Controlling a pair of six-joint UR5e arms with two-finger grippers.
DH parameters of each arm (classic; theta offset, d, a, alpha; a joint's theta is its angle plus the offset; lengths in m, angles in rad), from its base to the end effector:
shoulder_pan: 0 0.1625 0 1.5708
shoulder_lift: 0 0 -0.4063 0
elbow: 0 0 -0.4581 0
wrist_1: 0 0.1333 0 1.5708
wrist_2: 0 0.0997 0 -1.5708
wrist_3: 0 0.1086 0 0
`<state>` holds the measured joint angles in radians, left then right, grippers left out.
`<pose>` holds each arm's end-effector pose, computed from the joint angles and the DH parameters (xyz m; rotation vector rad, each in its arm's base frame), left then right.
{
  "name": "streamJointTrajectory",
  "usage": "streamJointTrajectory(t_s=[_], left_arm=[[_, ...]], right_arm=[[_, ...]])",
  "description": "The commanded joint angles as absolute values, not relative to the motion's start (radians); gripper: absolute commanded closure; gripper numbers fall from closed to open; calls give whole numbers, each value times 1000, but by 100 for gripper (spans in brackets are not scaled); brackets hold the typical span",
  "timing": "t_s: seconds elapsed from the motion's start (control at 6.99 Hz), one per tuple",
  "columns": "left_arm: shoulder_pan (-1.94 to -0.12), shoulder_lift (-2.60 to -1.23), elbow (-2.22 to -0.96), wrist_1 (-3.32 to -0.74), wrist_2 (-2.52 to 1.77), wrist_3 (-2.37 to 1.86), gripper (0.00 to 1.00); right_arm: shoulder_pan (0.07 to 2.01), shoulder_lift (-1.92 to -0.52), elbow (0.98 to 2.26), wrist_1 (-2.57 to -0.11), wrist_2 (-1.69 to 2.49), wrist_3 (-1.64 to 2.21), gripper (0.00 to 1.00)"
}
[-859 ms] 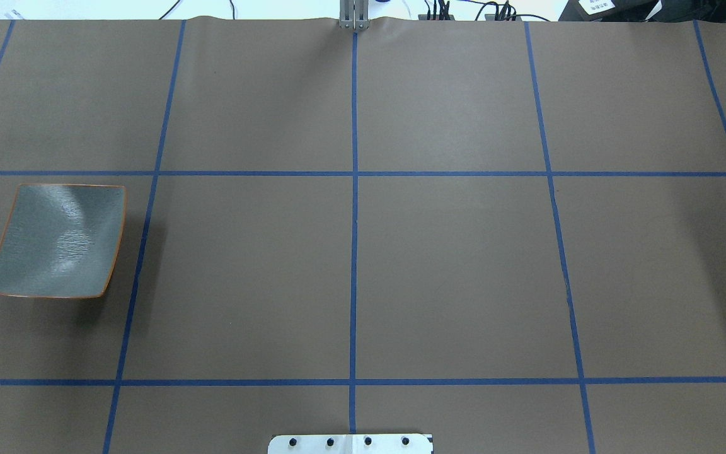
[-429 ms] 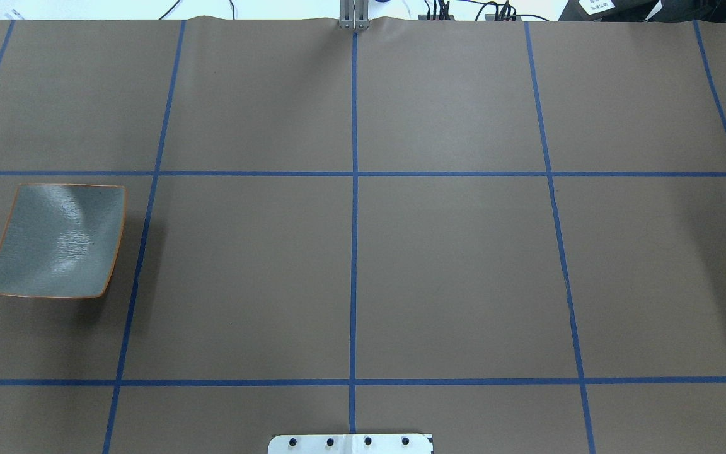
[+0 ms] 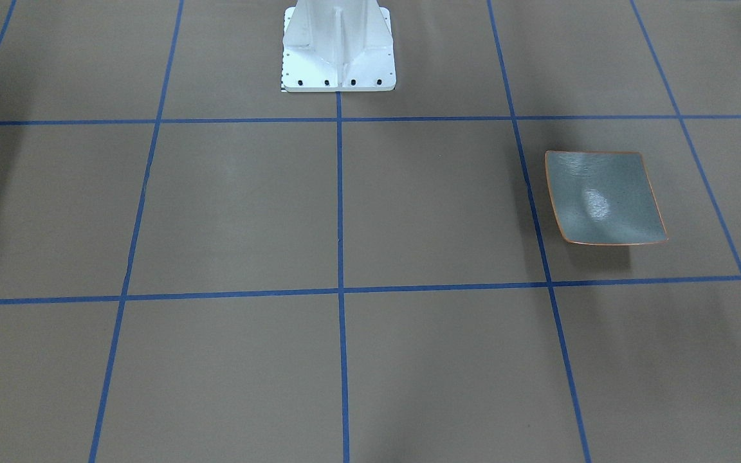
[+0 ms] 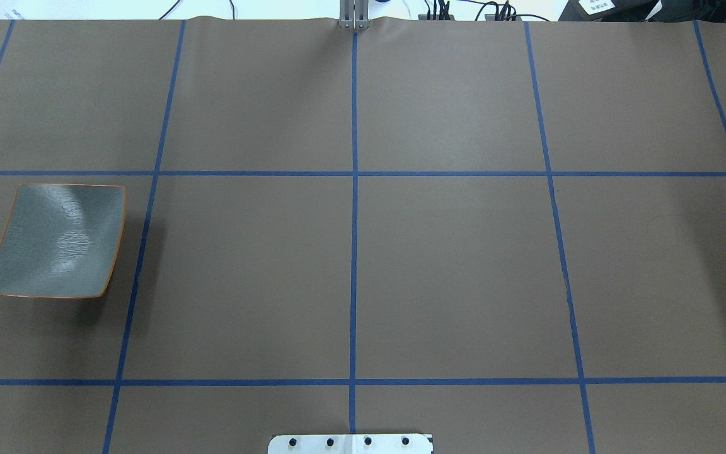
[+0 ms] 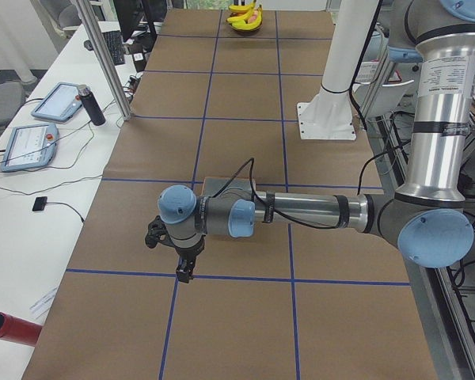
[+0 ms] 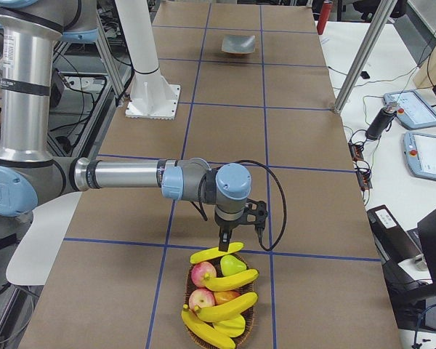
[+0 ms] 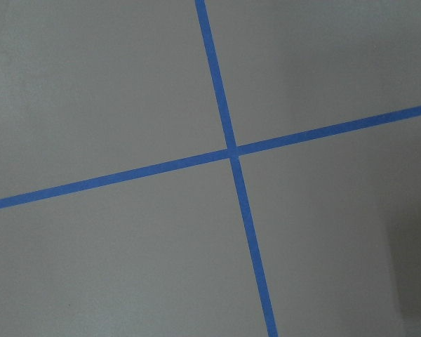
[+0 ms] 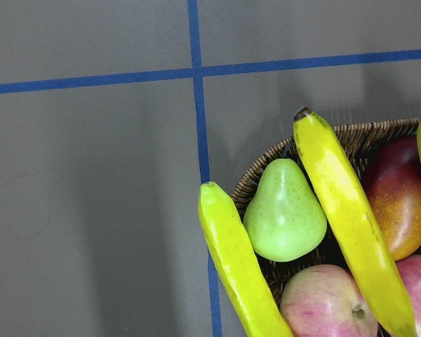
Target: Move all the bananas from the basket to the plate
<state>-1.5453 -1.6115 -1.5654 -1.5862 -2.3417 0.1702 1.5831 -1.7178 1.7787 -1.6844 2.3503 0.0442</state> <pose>-0.0429 -0.5791 0.6250 0.1040 0.7667 0.2054 0.0630 -0.4925 0.6189 -0.0624 -0.7786 0.0741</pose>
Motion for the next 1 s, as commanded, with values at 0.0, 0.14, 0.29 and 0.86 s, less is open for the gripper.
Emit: streamJointTrajectory(t_s=[0.0, 0.14, 0.29, 0.86], left_arm=[[-1545, -1614, -1568, -1589, -2341, 172, 0], [-1543, -1621, -1571, -1589, -2341, 167, 0], [-1539, -1634, -1571, -1603, -2341, 167, 0], [-1539, -1667, -1531, -1717, -2341, 163, 0]], right_arm=[[1583, -1718, 1779, -1681, 2350, 48, 0], [1583, -1720, 1781, -1681, 2350, 48, 0], [1583, -1718, 1784, -1681, 2352, 45, 0], [1583, -1718, 1795, -1681, 2350, 63, 0]])
